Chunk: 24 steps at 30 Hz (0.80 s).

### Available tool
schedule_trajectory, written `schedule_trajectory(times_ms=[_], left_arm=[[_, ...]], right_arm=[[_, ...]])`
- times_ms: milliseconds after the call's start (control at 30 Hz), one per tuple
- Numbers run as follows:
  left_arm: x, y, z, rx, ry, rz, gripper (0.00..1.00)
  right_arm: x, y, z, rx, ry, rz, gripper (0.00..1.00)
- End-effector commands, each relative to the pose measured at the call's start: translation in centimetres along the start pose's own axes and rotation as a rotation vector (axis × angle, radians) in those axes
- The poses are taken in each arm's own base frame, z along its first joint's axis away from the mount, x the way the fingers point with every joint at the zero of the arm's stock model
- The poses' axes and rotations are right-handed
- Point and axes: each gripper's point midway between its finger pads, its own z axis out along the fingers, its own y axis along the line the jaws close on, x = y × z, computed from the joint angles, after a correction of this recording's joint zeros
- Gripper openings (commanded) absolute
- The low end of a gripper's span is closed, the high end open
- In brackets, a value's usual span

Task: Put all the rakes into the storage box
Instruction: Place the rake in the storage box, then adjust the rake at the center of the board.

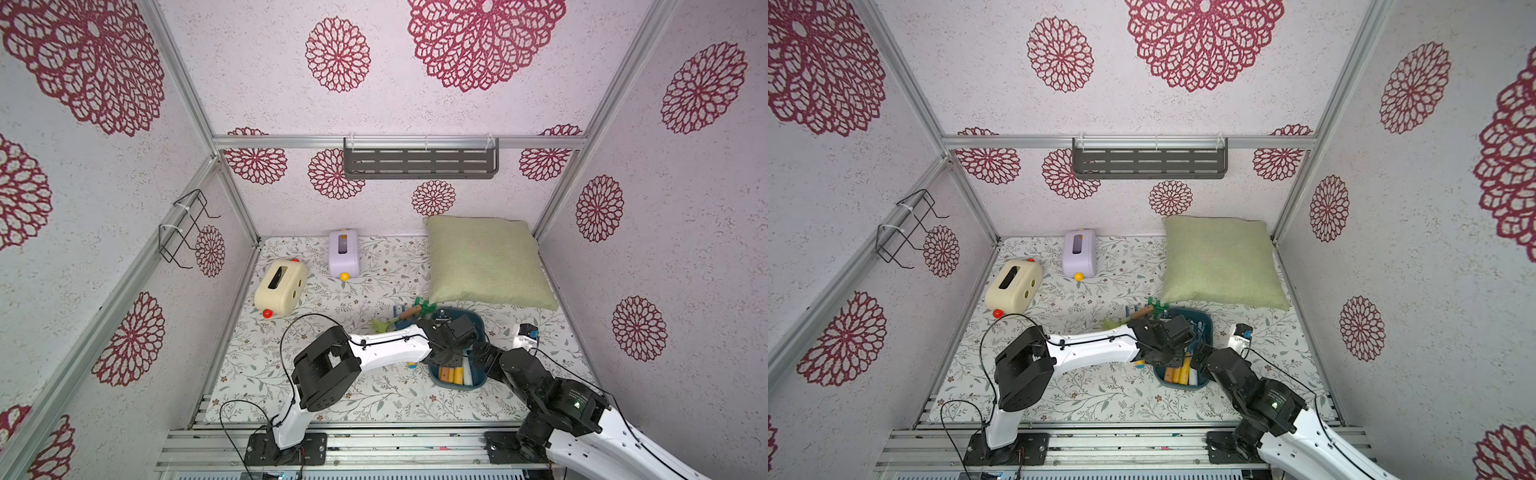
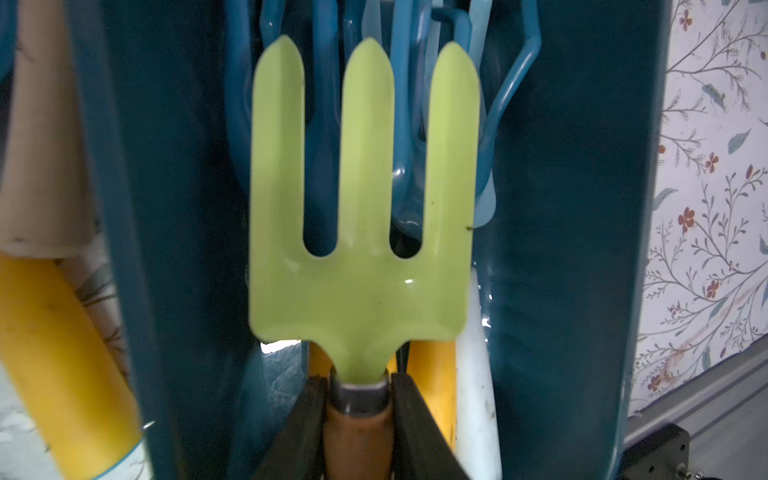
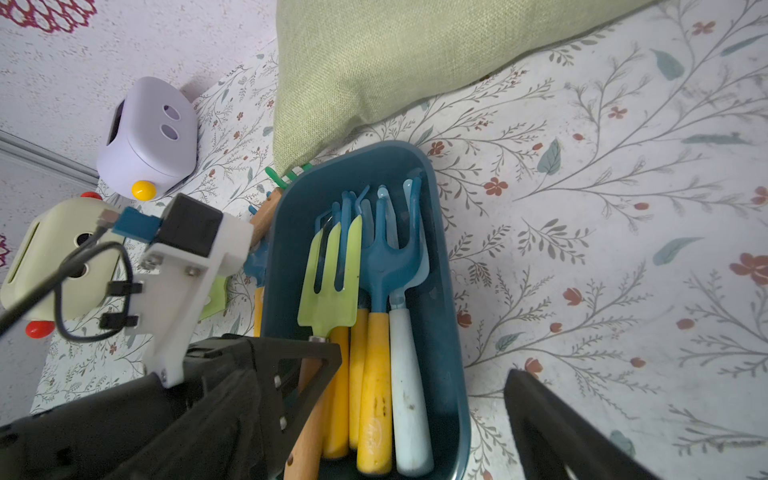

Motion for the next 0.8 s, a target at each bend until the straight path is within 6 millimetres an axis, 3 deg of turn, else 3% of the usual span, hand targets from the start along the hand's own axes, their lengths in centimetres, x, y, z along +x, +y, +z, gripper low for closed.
schedule_trajectory(times_ms=[0,67,133,200,300,400,467,633,767], left_arm=[[-1.2,-0.6,-1.0,0.039,-0.039,-0.021,0.42],[-1.4,-1.1,-1.7,0.069,-0.039,-0.014,0.61],[-1.6,-1.6,-2.8,0.098,-0.050,-0.007,0.73],[-2.4,-2.2,-5.1,0.141,-0.090,-0.001,0.80],[-3.6,-0.9,-7.5,0.127,-0.157,0.013,0.85],[-4.9,1.9,-9.8,0.100,-0.214,0.000,0.93],[-6.0,4.8,-11.1,0.066,-0.250,-0.022,0.99],[-8.1,11.8,-13.0,0.004,-0.314,-0.103,0.97],[-9.5,17.2,-13.3,-0.042,-0.354,-0.191,0.97]], right_arm=[[-0.3,-0.2,-0.1,0.009,-0.019,0.010,0.99],[-0.3,-0.1,-0.1,0.004,-0.016,0.004,0.99],[-0.3,0.2,-0.2,-0.006,-0.011,-0.009,0.99],[-0.3,0.6,-0.2,-0.018,-0.002,-0.025,0.99],[-0.4,1.5,-0.3,-0.048,0.006,-0.043,0.99],[-0.5,2.9,-0.3,-0.095,0.018,-0.071,0.99],[-0.4,4.3,-0.1,-0.138,0.034,-0.107,0.99],[0.6,9.0,0.7,-0.273,0.112,-0.227,0.98],[1.6,12.6,2.1,-0.332,0.185,-0.332,0.96]])
